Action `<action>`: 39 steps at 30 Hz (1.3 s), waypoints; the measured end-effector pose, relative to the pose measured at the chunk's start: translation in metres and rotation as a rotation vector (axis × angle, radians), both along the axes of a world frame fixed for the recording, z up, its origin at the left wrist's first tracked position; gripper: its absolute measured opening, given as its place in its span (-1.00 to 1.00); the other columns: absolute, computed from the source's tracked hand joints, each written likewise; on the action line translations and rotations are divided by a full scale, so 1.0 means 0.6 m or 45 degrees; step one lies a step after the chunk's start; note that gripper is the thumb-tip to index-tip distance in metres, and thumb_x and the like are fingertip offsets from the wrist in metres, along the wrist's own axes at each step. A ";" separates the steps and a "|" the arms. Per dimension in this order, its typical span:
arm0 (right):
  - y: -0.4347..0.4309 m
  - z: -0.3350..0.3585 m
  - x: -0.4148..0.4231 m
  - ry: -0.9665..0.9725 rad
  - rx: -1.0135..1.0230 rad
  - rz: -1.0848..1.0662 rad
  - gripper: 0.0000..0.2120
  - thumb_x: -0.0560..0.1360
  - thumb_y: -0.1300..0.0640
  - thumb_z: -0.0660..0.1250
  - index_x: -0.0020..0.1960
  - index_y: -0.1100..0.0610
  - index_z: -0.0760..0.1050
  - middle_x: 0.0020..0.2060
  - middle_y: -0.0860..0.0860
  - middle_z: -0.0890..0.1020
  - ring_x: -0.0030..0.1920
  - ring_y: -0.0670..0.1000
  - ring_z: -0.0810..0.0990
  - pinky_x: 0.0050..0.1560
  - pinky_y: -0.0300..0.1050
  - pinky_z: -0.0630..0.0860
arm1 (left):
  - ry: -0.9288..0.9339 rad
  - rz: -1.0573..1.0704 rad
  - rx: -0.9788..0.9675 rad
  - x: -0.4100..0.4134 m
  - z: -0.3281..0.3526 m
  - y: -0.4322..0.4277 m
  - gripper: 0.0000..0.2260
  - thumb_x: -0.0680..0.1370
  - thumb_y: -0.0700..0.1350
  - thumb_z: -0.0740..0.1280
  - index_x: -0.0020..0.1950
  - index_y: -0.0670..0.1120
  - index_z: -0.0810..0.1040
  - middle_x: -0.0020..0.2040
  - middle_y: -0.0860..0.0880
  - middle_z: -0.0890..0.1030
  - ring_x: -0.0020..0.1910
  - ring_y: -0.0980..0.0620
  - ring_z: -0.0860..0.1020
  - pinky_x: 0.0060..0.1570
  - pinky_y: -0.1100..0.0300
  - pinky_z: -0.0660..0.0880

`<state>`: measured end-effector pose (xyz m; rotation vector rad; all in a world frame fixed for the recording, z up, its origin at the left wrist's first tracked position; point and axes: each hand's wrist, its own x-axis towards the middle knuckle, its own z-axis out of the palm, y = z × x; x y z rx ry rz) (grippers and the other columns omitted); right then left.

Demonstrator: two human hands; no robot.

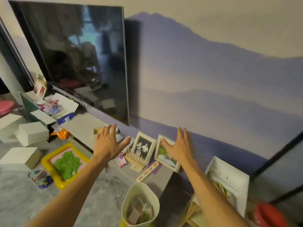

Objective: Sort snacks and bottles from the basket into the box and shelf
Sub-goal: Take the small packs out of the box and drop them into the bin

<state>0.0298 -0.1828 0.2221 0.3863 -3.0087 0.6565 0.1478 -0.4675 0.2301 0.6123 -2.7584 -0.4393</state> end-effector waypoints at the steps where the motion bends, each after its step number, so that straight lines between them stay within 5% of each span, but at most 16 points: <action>1: 0.021 0.011 0.000 0.011 -0.013 -0.039 0.11 0.51 -0.59 0.13 0.74 0.14 -0.06 0.73 0.16 0.01 0.71 0.25 -0.02 0.67 0.20 0.07 | -0.004 -0.017 0.005 -0.011 0.009 0.013 -0.05 0.48 0.62 0.09 0.67 0.00 0.22 0.63 -0.13 0.33 0.58 -0.19 0.34 0.57 -0.22 0.28; 11: 0.283 0.011 0.003 0.038 -0.061 -0.460 0.06 0.53 -0.53 0.21 0.73 0.16 0.03 0.71 0.16 0.11 0.70 0.22 0.06 0.65 0.18 0.17 | -0.057 -0.402 0.044 -0.168 0.006 0.268 -0.01 0.45 0.64 0.10 0.70 0.04 0.12 0.68 -0.11 0.25 0.62 -0.22 0.28 0.54 -0.27 0.29; 20: 0.504 -0.125 -0.052 -0.149 -0.060 -0.728 0.07 0.46 -0.55 0.17 0.70 0.18 0.16 0.66 0.18 0.26 0.67 0.23 0.17 0.63 0.17 0.26 | -0.265 -0.644 0.048 -0.292 -0.106 0.560 -0.04 0.47 0.60 0.13 0.68 0.01 0.17 0.65 -0.11 0.29 0.61 -0.18 0.29 0.51 -0.21 0.34; 28: 0.570 -0.242 -0.039 -0.372 -0.139 -0.768 -0.01 0.50 -0.55 0.16 0.69 0.08 0.12 0.66 0.11 0.25 0.63 0.19 0.27 0.55 0.16 0.36 | -0.555 -0.812 0.135 -0.328 -0.216 0.702 -0.09 0.47 0.52 0.26 0.68 0.05 0.16 0.60 -0.04 0.36 0.53 -0.15 0.40 0.44 -0.13 0.46; 33: 0.587 -0.375 -0.033 -0.522 -0.053 -0.813 -0.09 0.48 -0.60 0.04 0.56 0.02 0.36 0.46 0.08 0.44 0.42 0.21 0.49 0.35 0.21 0.48 | -0.742 -1.000 0.098 -0.345 -0.306 0.752 -0.10 0.47 0.50 0.31 0.66 0.05 0.18 0.62 -0.01 0.32 0.54 -0.14 0.39 0.43 -0.12 0.46; 39: 0.534 -0.437 -0.015 -0.414 -0.119 -0.790 -0.37 0.52 -0.26 0.22 0.43 0.12 0.49 0.30 0.07 0.58 0.28 0.10 0.56 0.34 0.08 0.51 | -0.895 -1.358 -0.153 -0.415 -0.471 0.761 0.08 0.34 0.64 0.12 0.68 -0.01 0.15 0.62 -0.06 0.31 0.64 -0.15 0.24 0.56 -0.19 0.32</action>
